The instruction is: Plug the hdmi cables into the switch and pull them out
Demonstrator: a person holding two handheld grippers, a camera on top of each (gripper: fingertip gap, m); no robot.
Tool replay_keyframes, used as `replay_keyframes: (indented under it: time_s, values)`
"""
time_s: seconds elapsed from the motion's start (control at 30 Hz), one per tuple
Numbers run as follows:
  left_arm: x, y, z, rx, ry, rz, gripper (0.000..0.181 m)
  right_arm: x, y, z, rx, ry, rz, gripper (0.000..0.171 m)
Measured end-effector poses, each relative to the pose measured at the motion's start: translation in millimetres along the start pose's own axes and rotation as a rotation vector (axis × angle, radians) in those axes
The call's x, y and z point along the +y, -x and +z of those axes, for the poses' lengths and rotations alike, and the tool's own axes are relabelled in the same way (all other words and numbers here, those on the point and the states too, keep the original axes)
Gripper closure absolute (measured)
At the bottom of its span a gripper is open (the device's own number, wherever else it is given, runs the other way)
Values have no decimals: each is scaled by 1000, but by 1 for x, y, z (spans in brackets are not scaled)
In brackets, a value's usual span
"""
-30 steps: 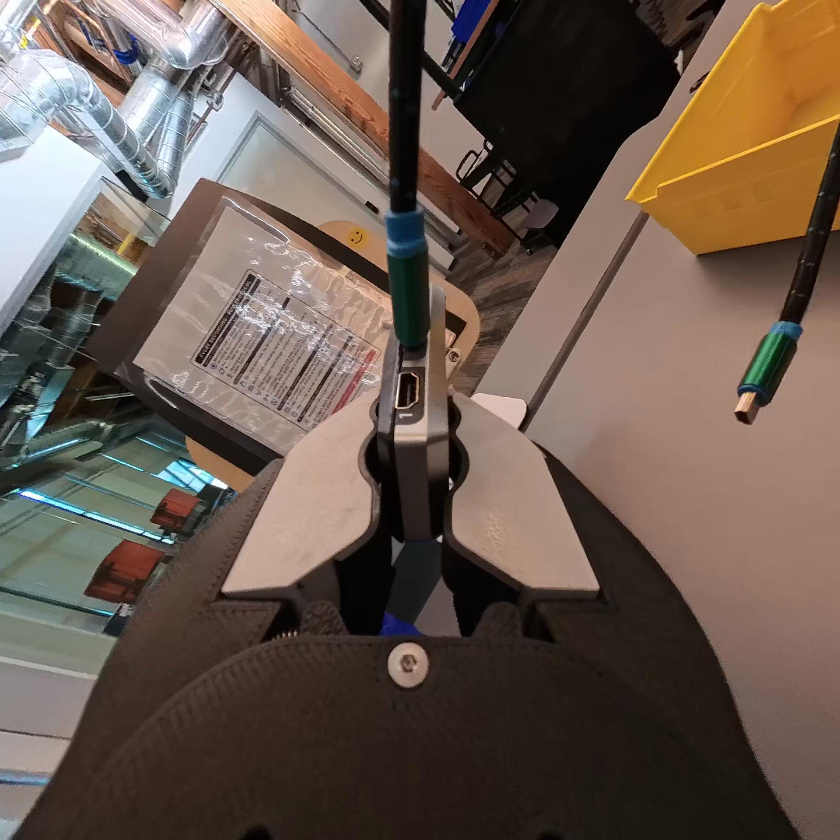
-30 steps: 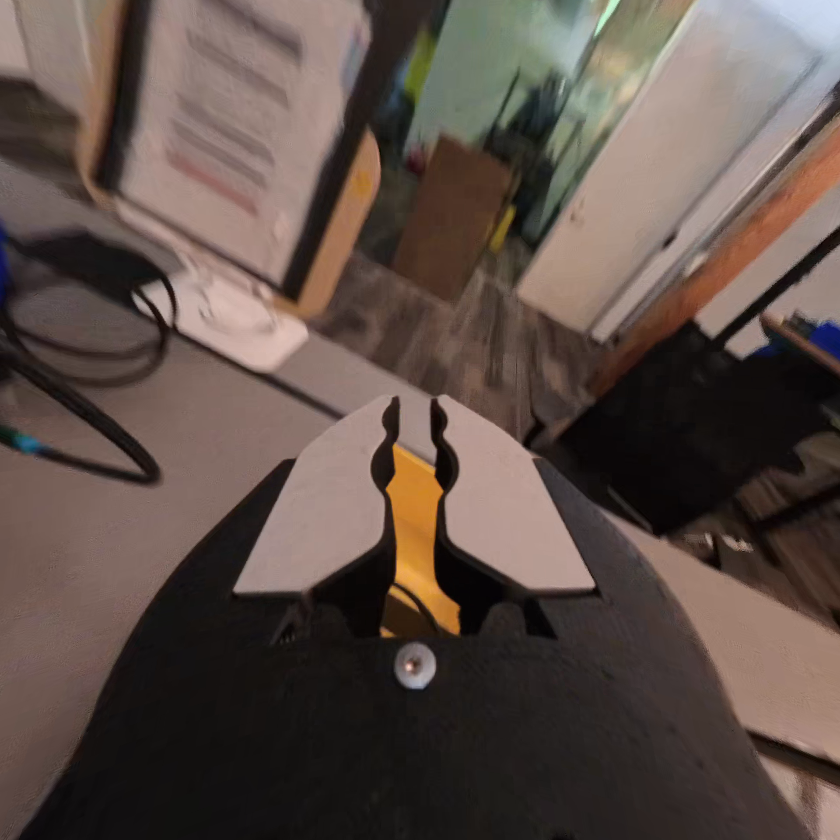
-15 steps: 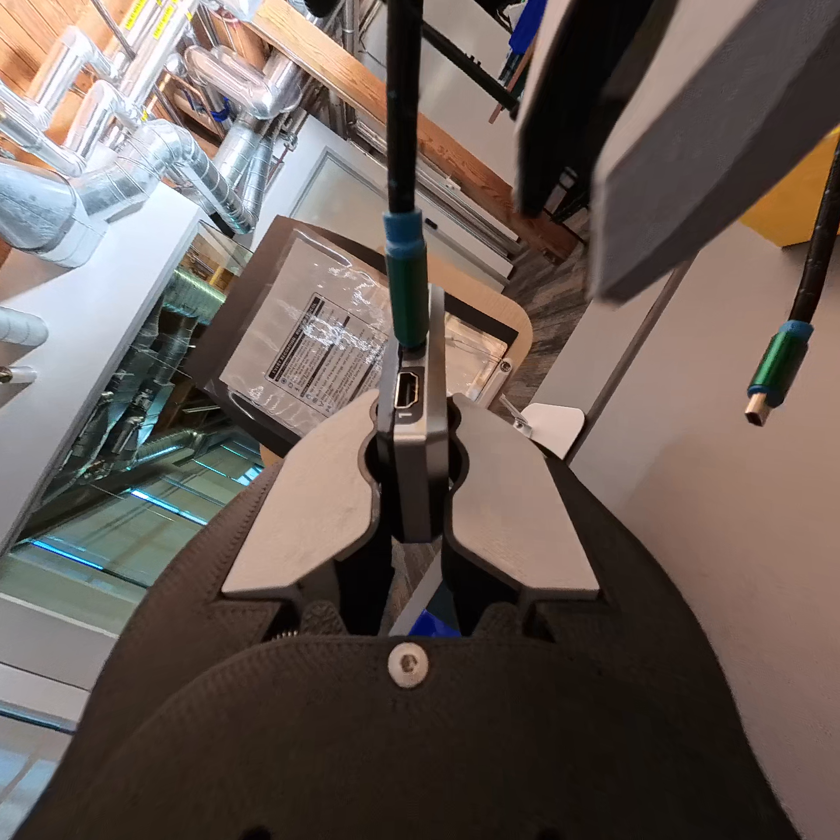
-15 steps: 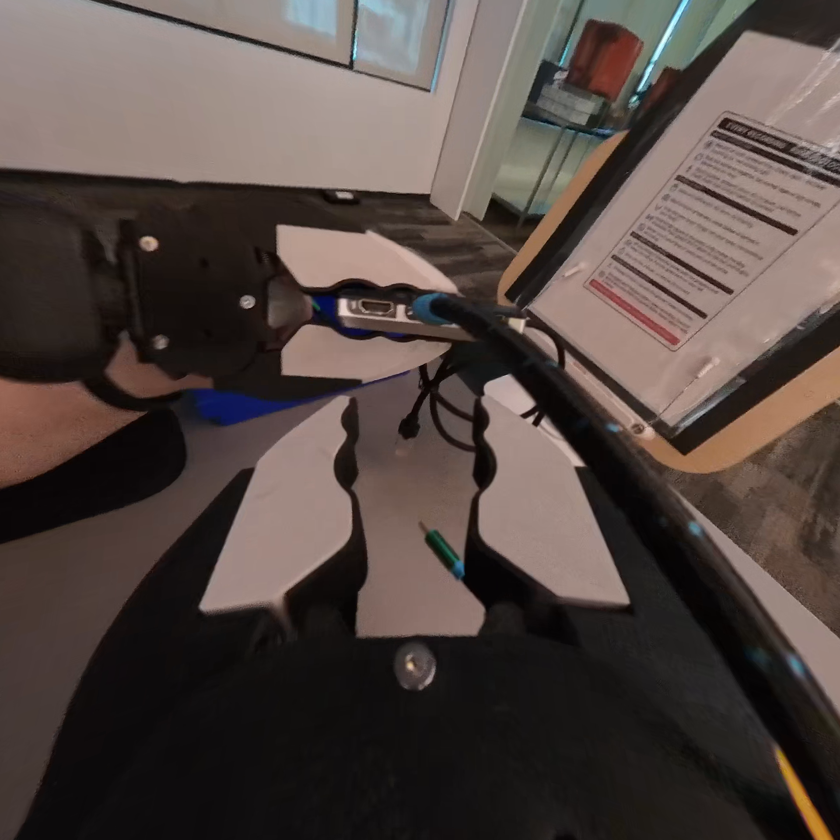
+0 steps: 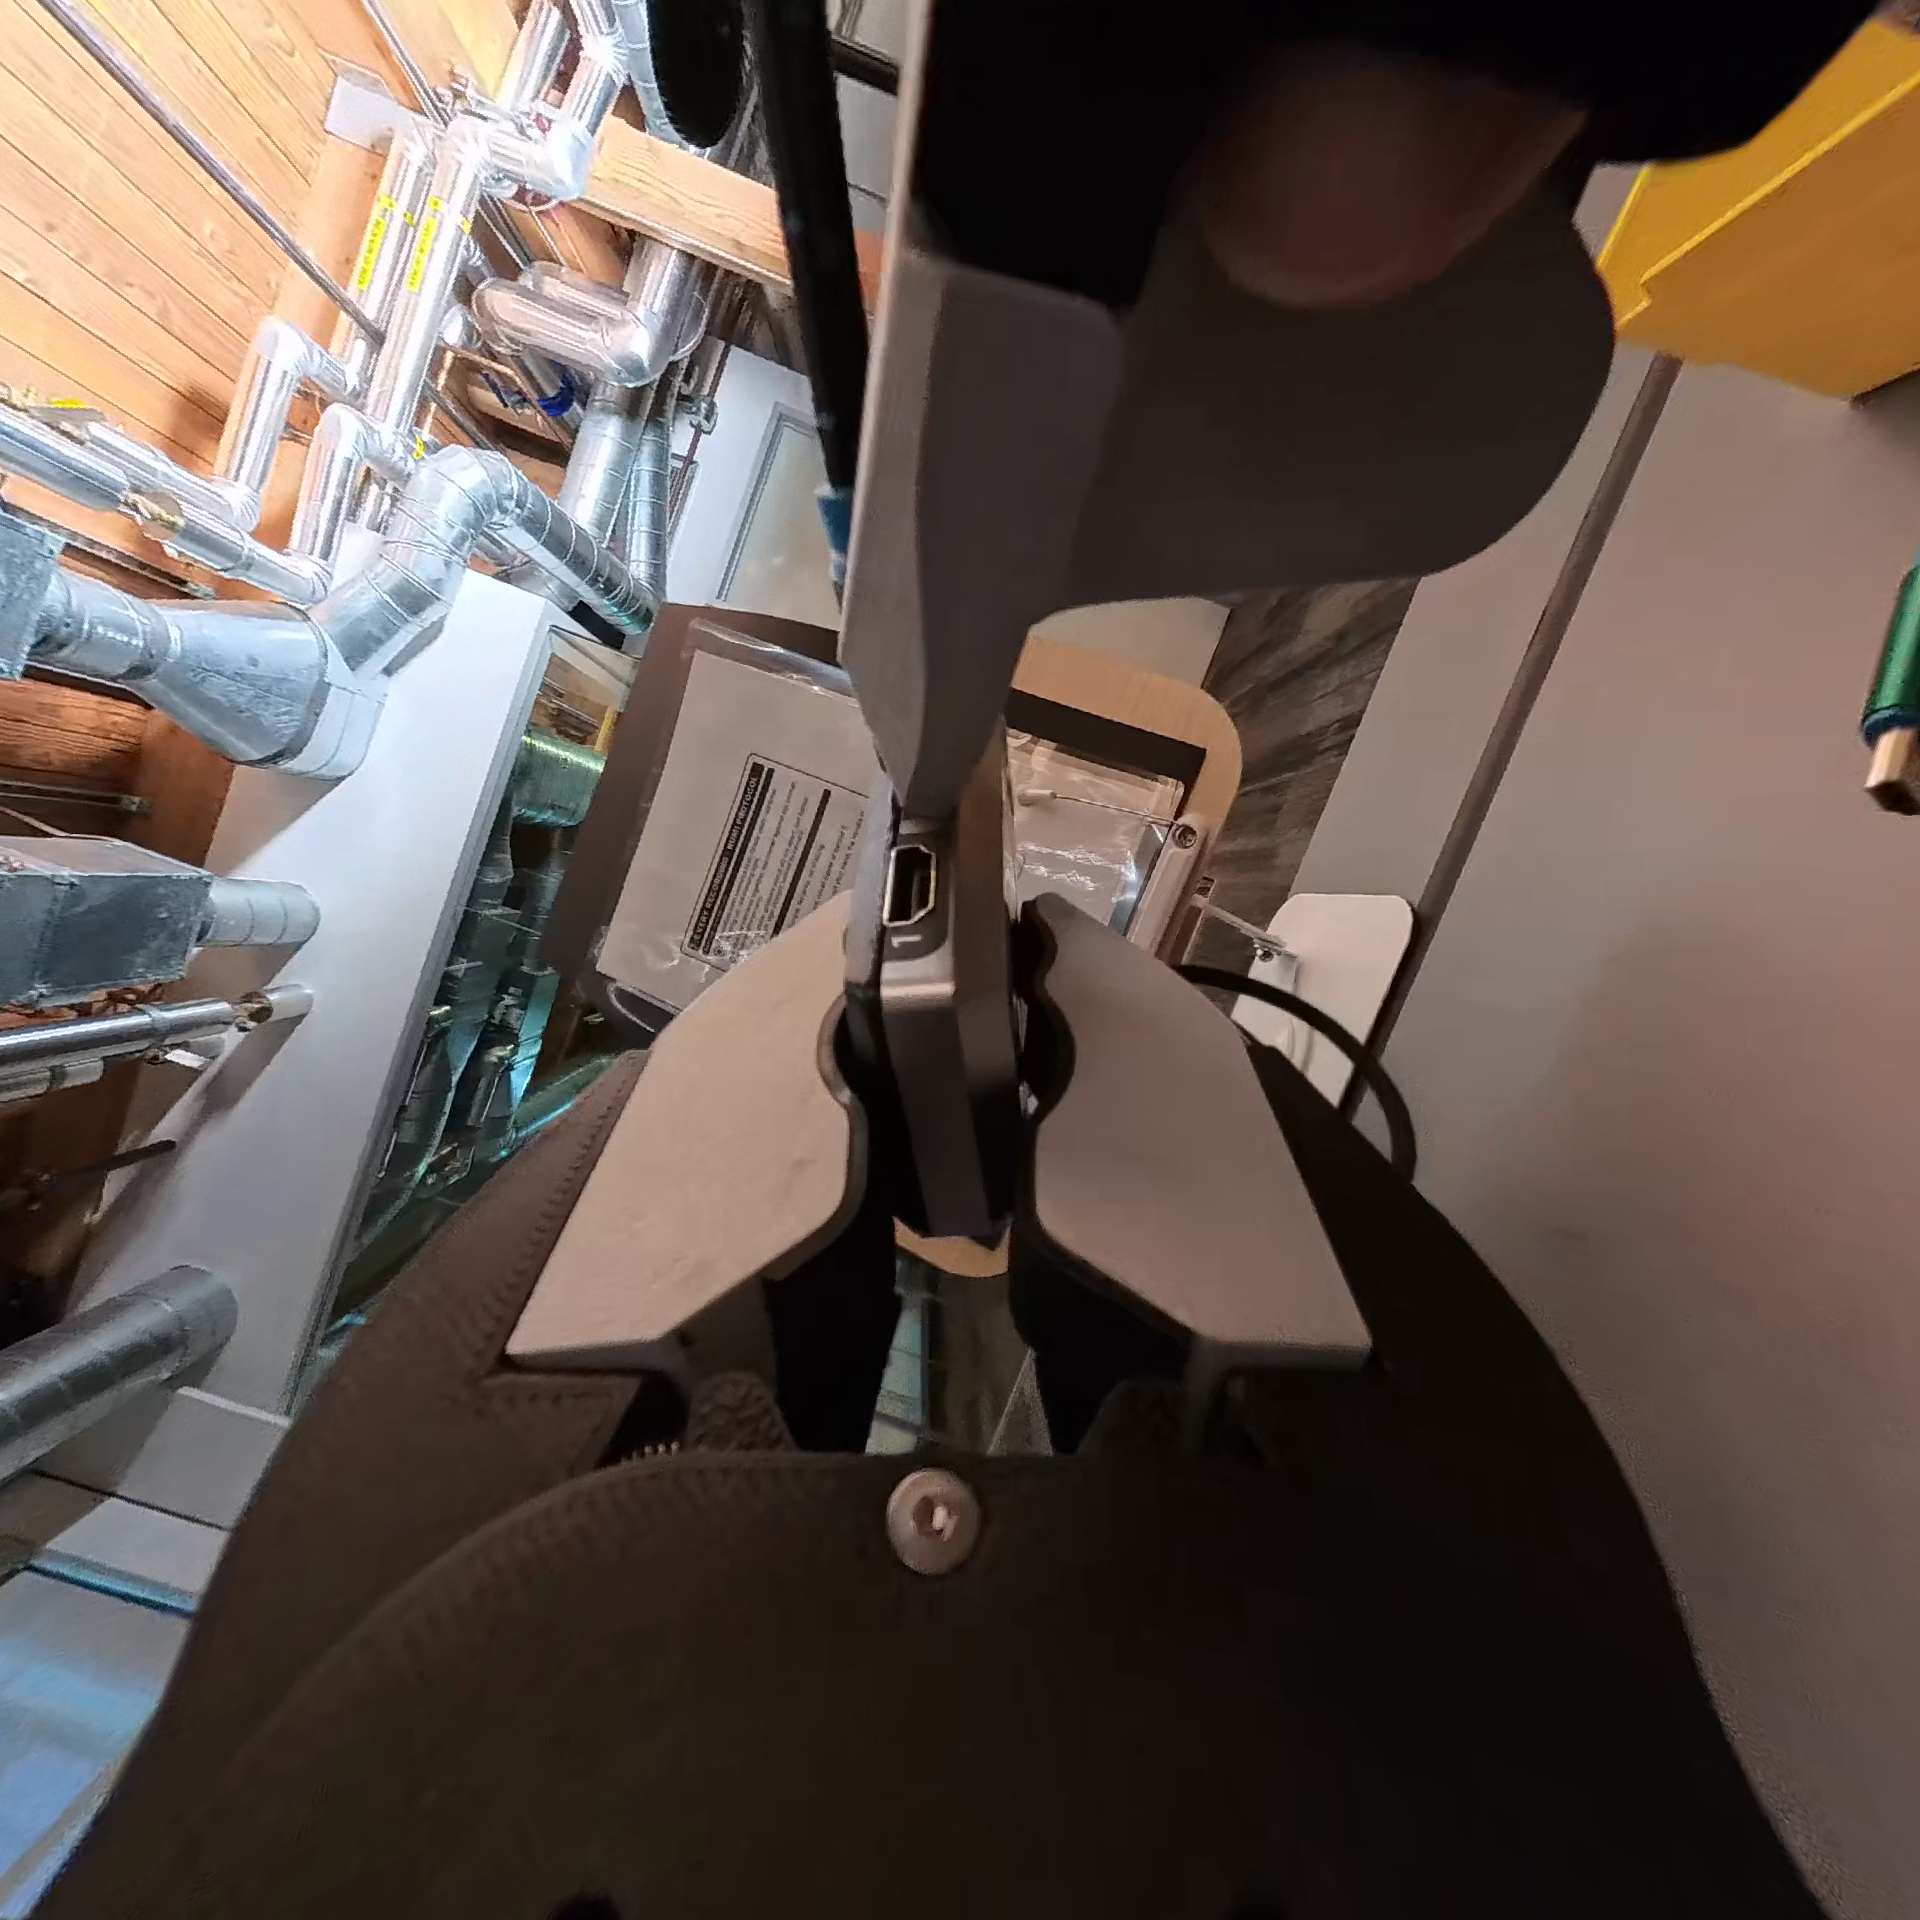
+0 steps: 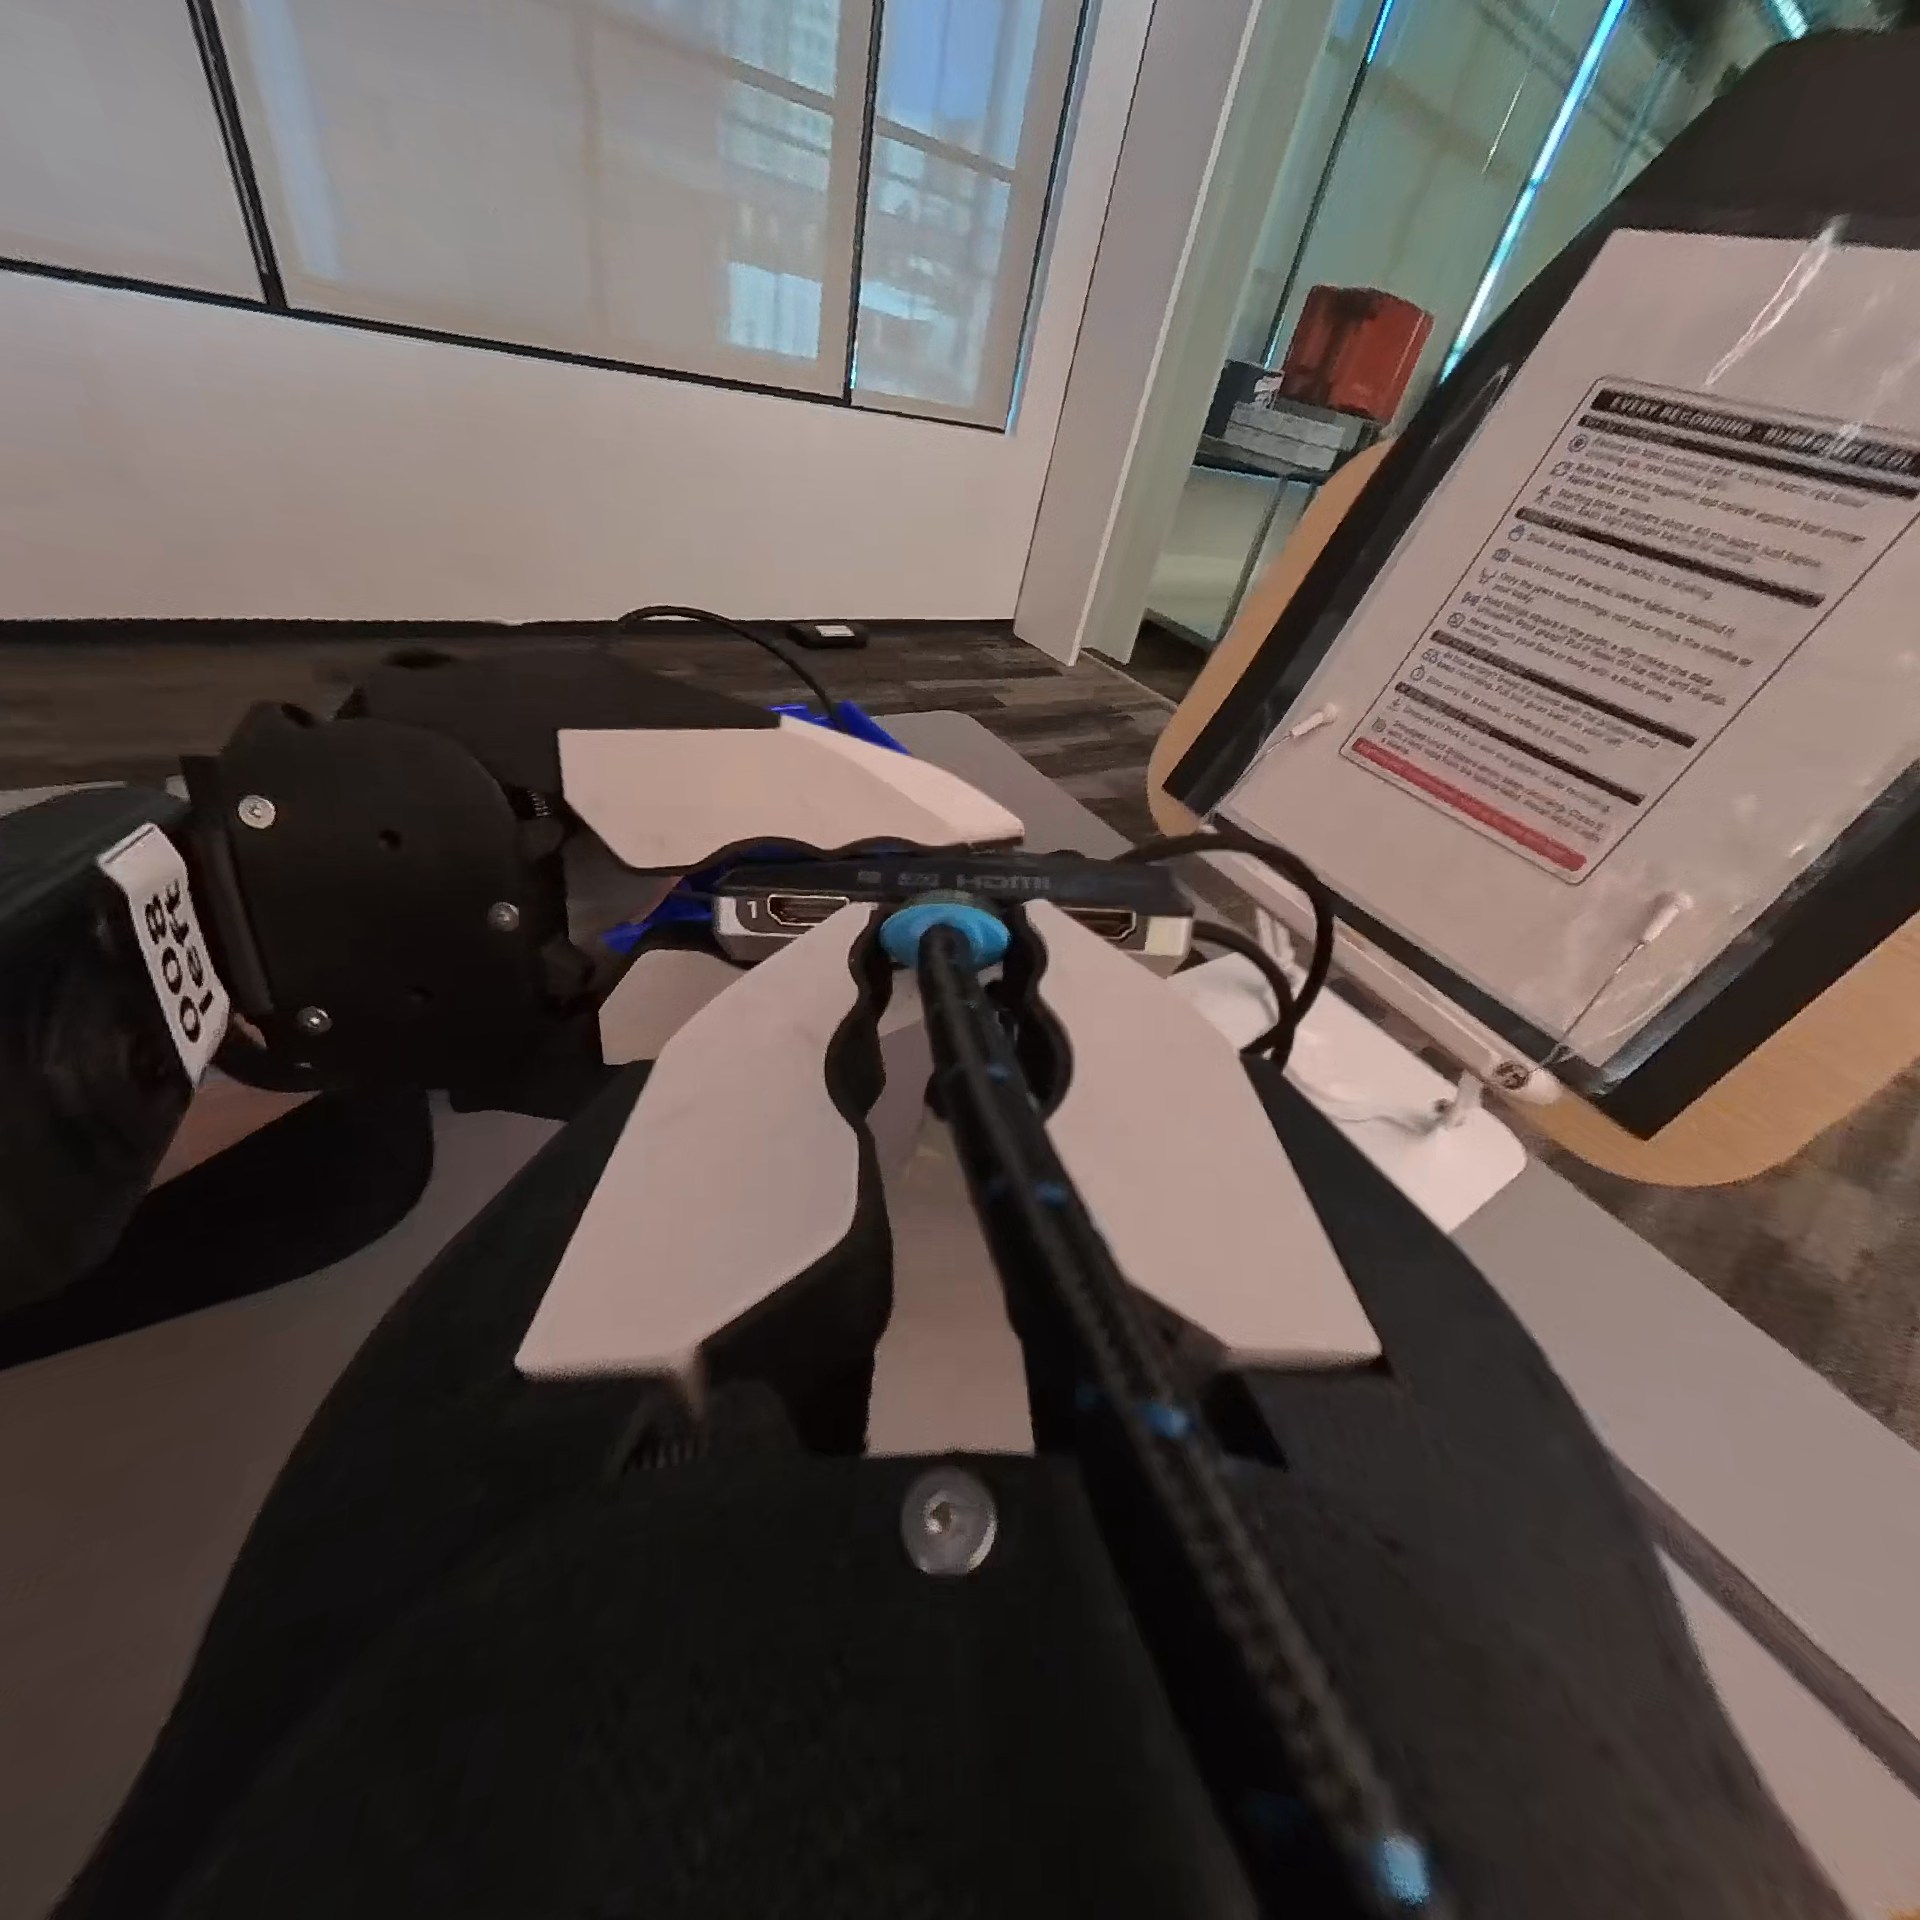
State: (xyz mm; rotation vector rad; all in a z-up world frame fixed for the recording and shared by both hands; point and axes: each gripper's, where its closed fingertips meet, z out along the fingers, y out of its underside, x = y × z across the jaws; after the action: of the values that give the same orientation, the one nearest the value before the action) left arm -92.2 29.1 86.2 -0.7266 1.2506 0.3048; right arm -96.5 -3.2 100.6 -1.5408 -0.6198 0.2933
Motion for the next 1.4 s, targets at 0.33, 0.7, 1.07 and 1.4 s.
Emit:
replay_keyframes:
  time_s: [0.33, 0.7, 1.07, 1.4]
  values:
    - [2, 6, 1, -17, 8, -70, 159, -4, 0, 2, 12, -59, 25, 149]
    - [81, 32, 6, 9, 232, -260, 159, -53, -31, -61, 116, -200, 18, 149]
    - [38, 14, 4, 166, 65, -417, 159, -5, -112, -187, 132, 31, 363, 149]
    - [34, -3, 7, 197, 84, -361, 160, 157, -130, -197, 55, 554, 777, 149]
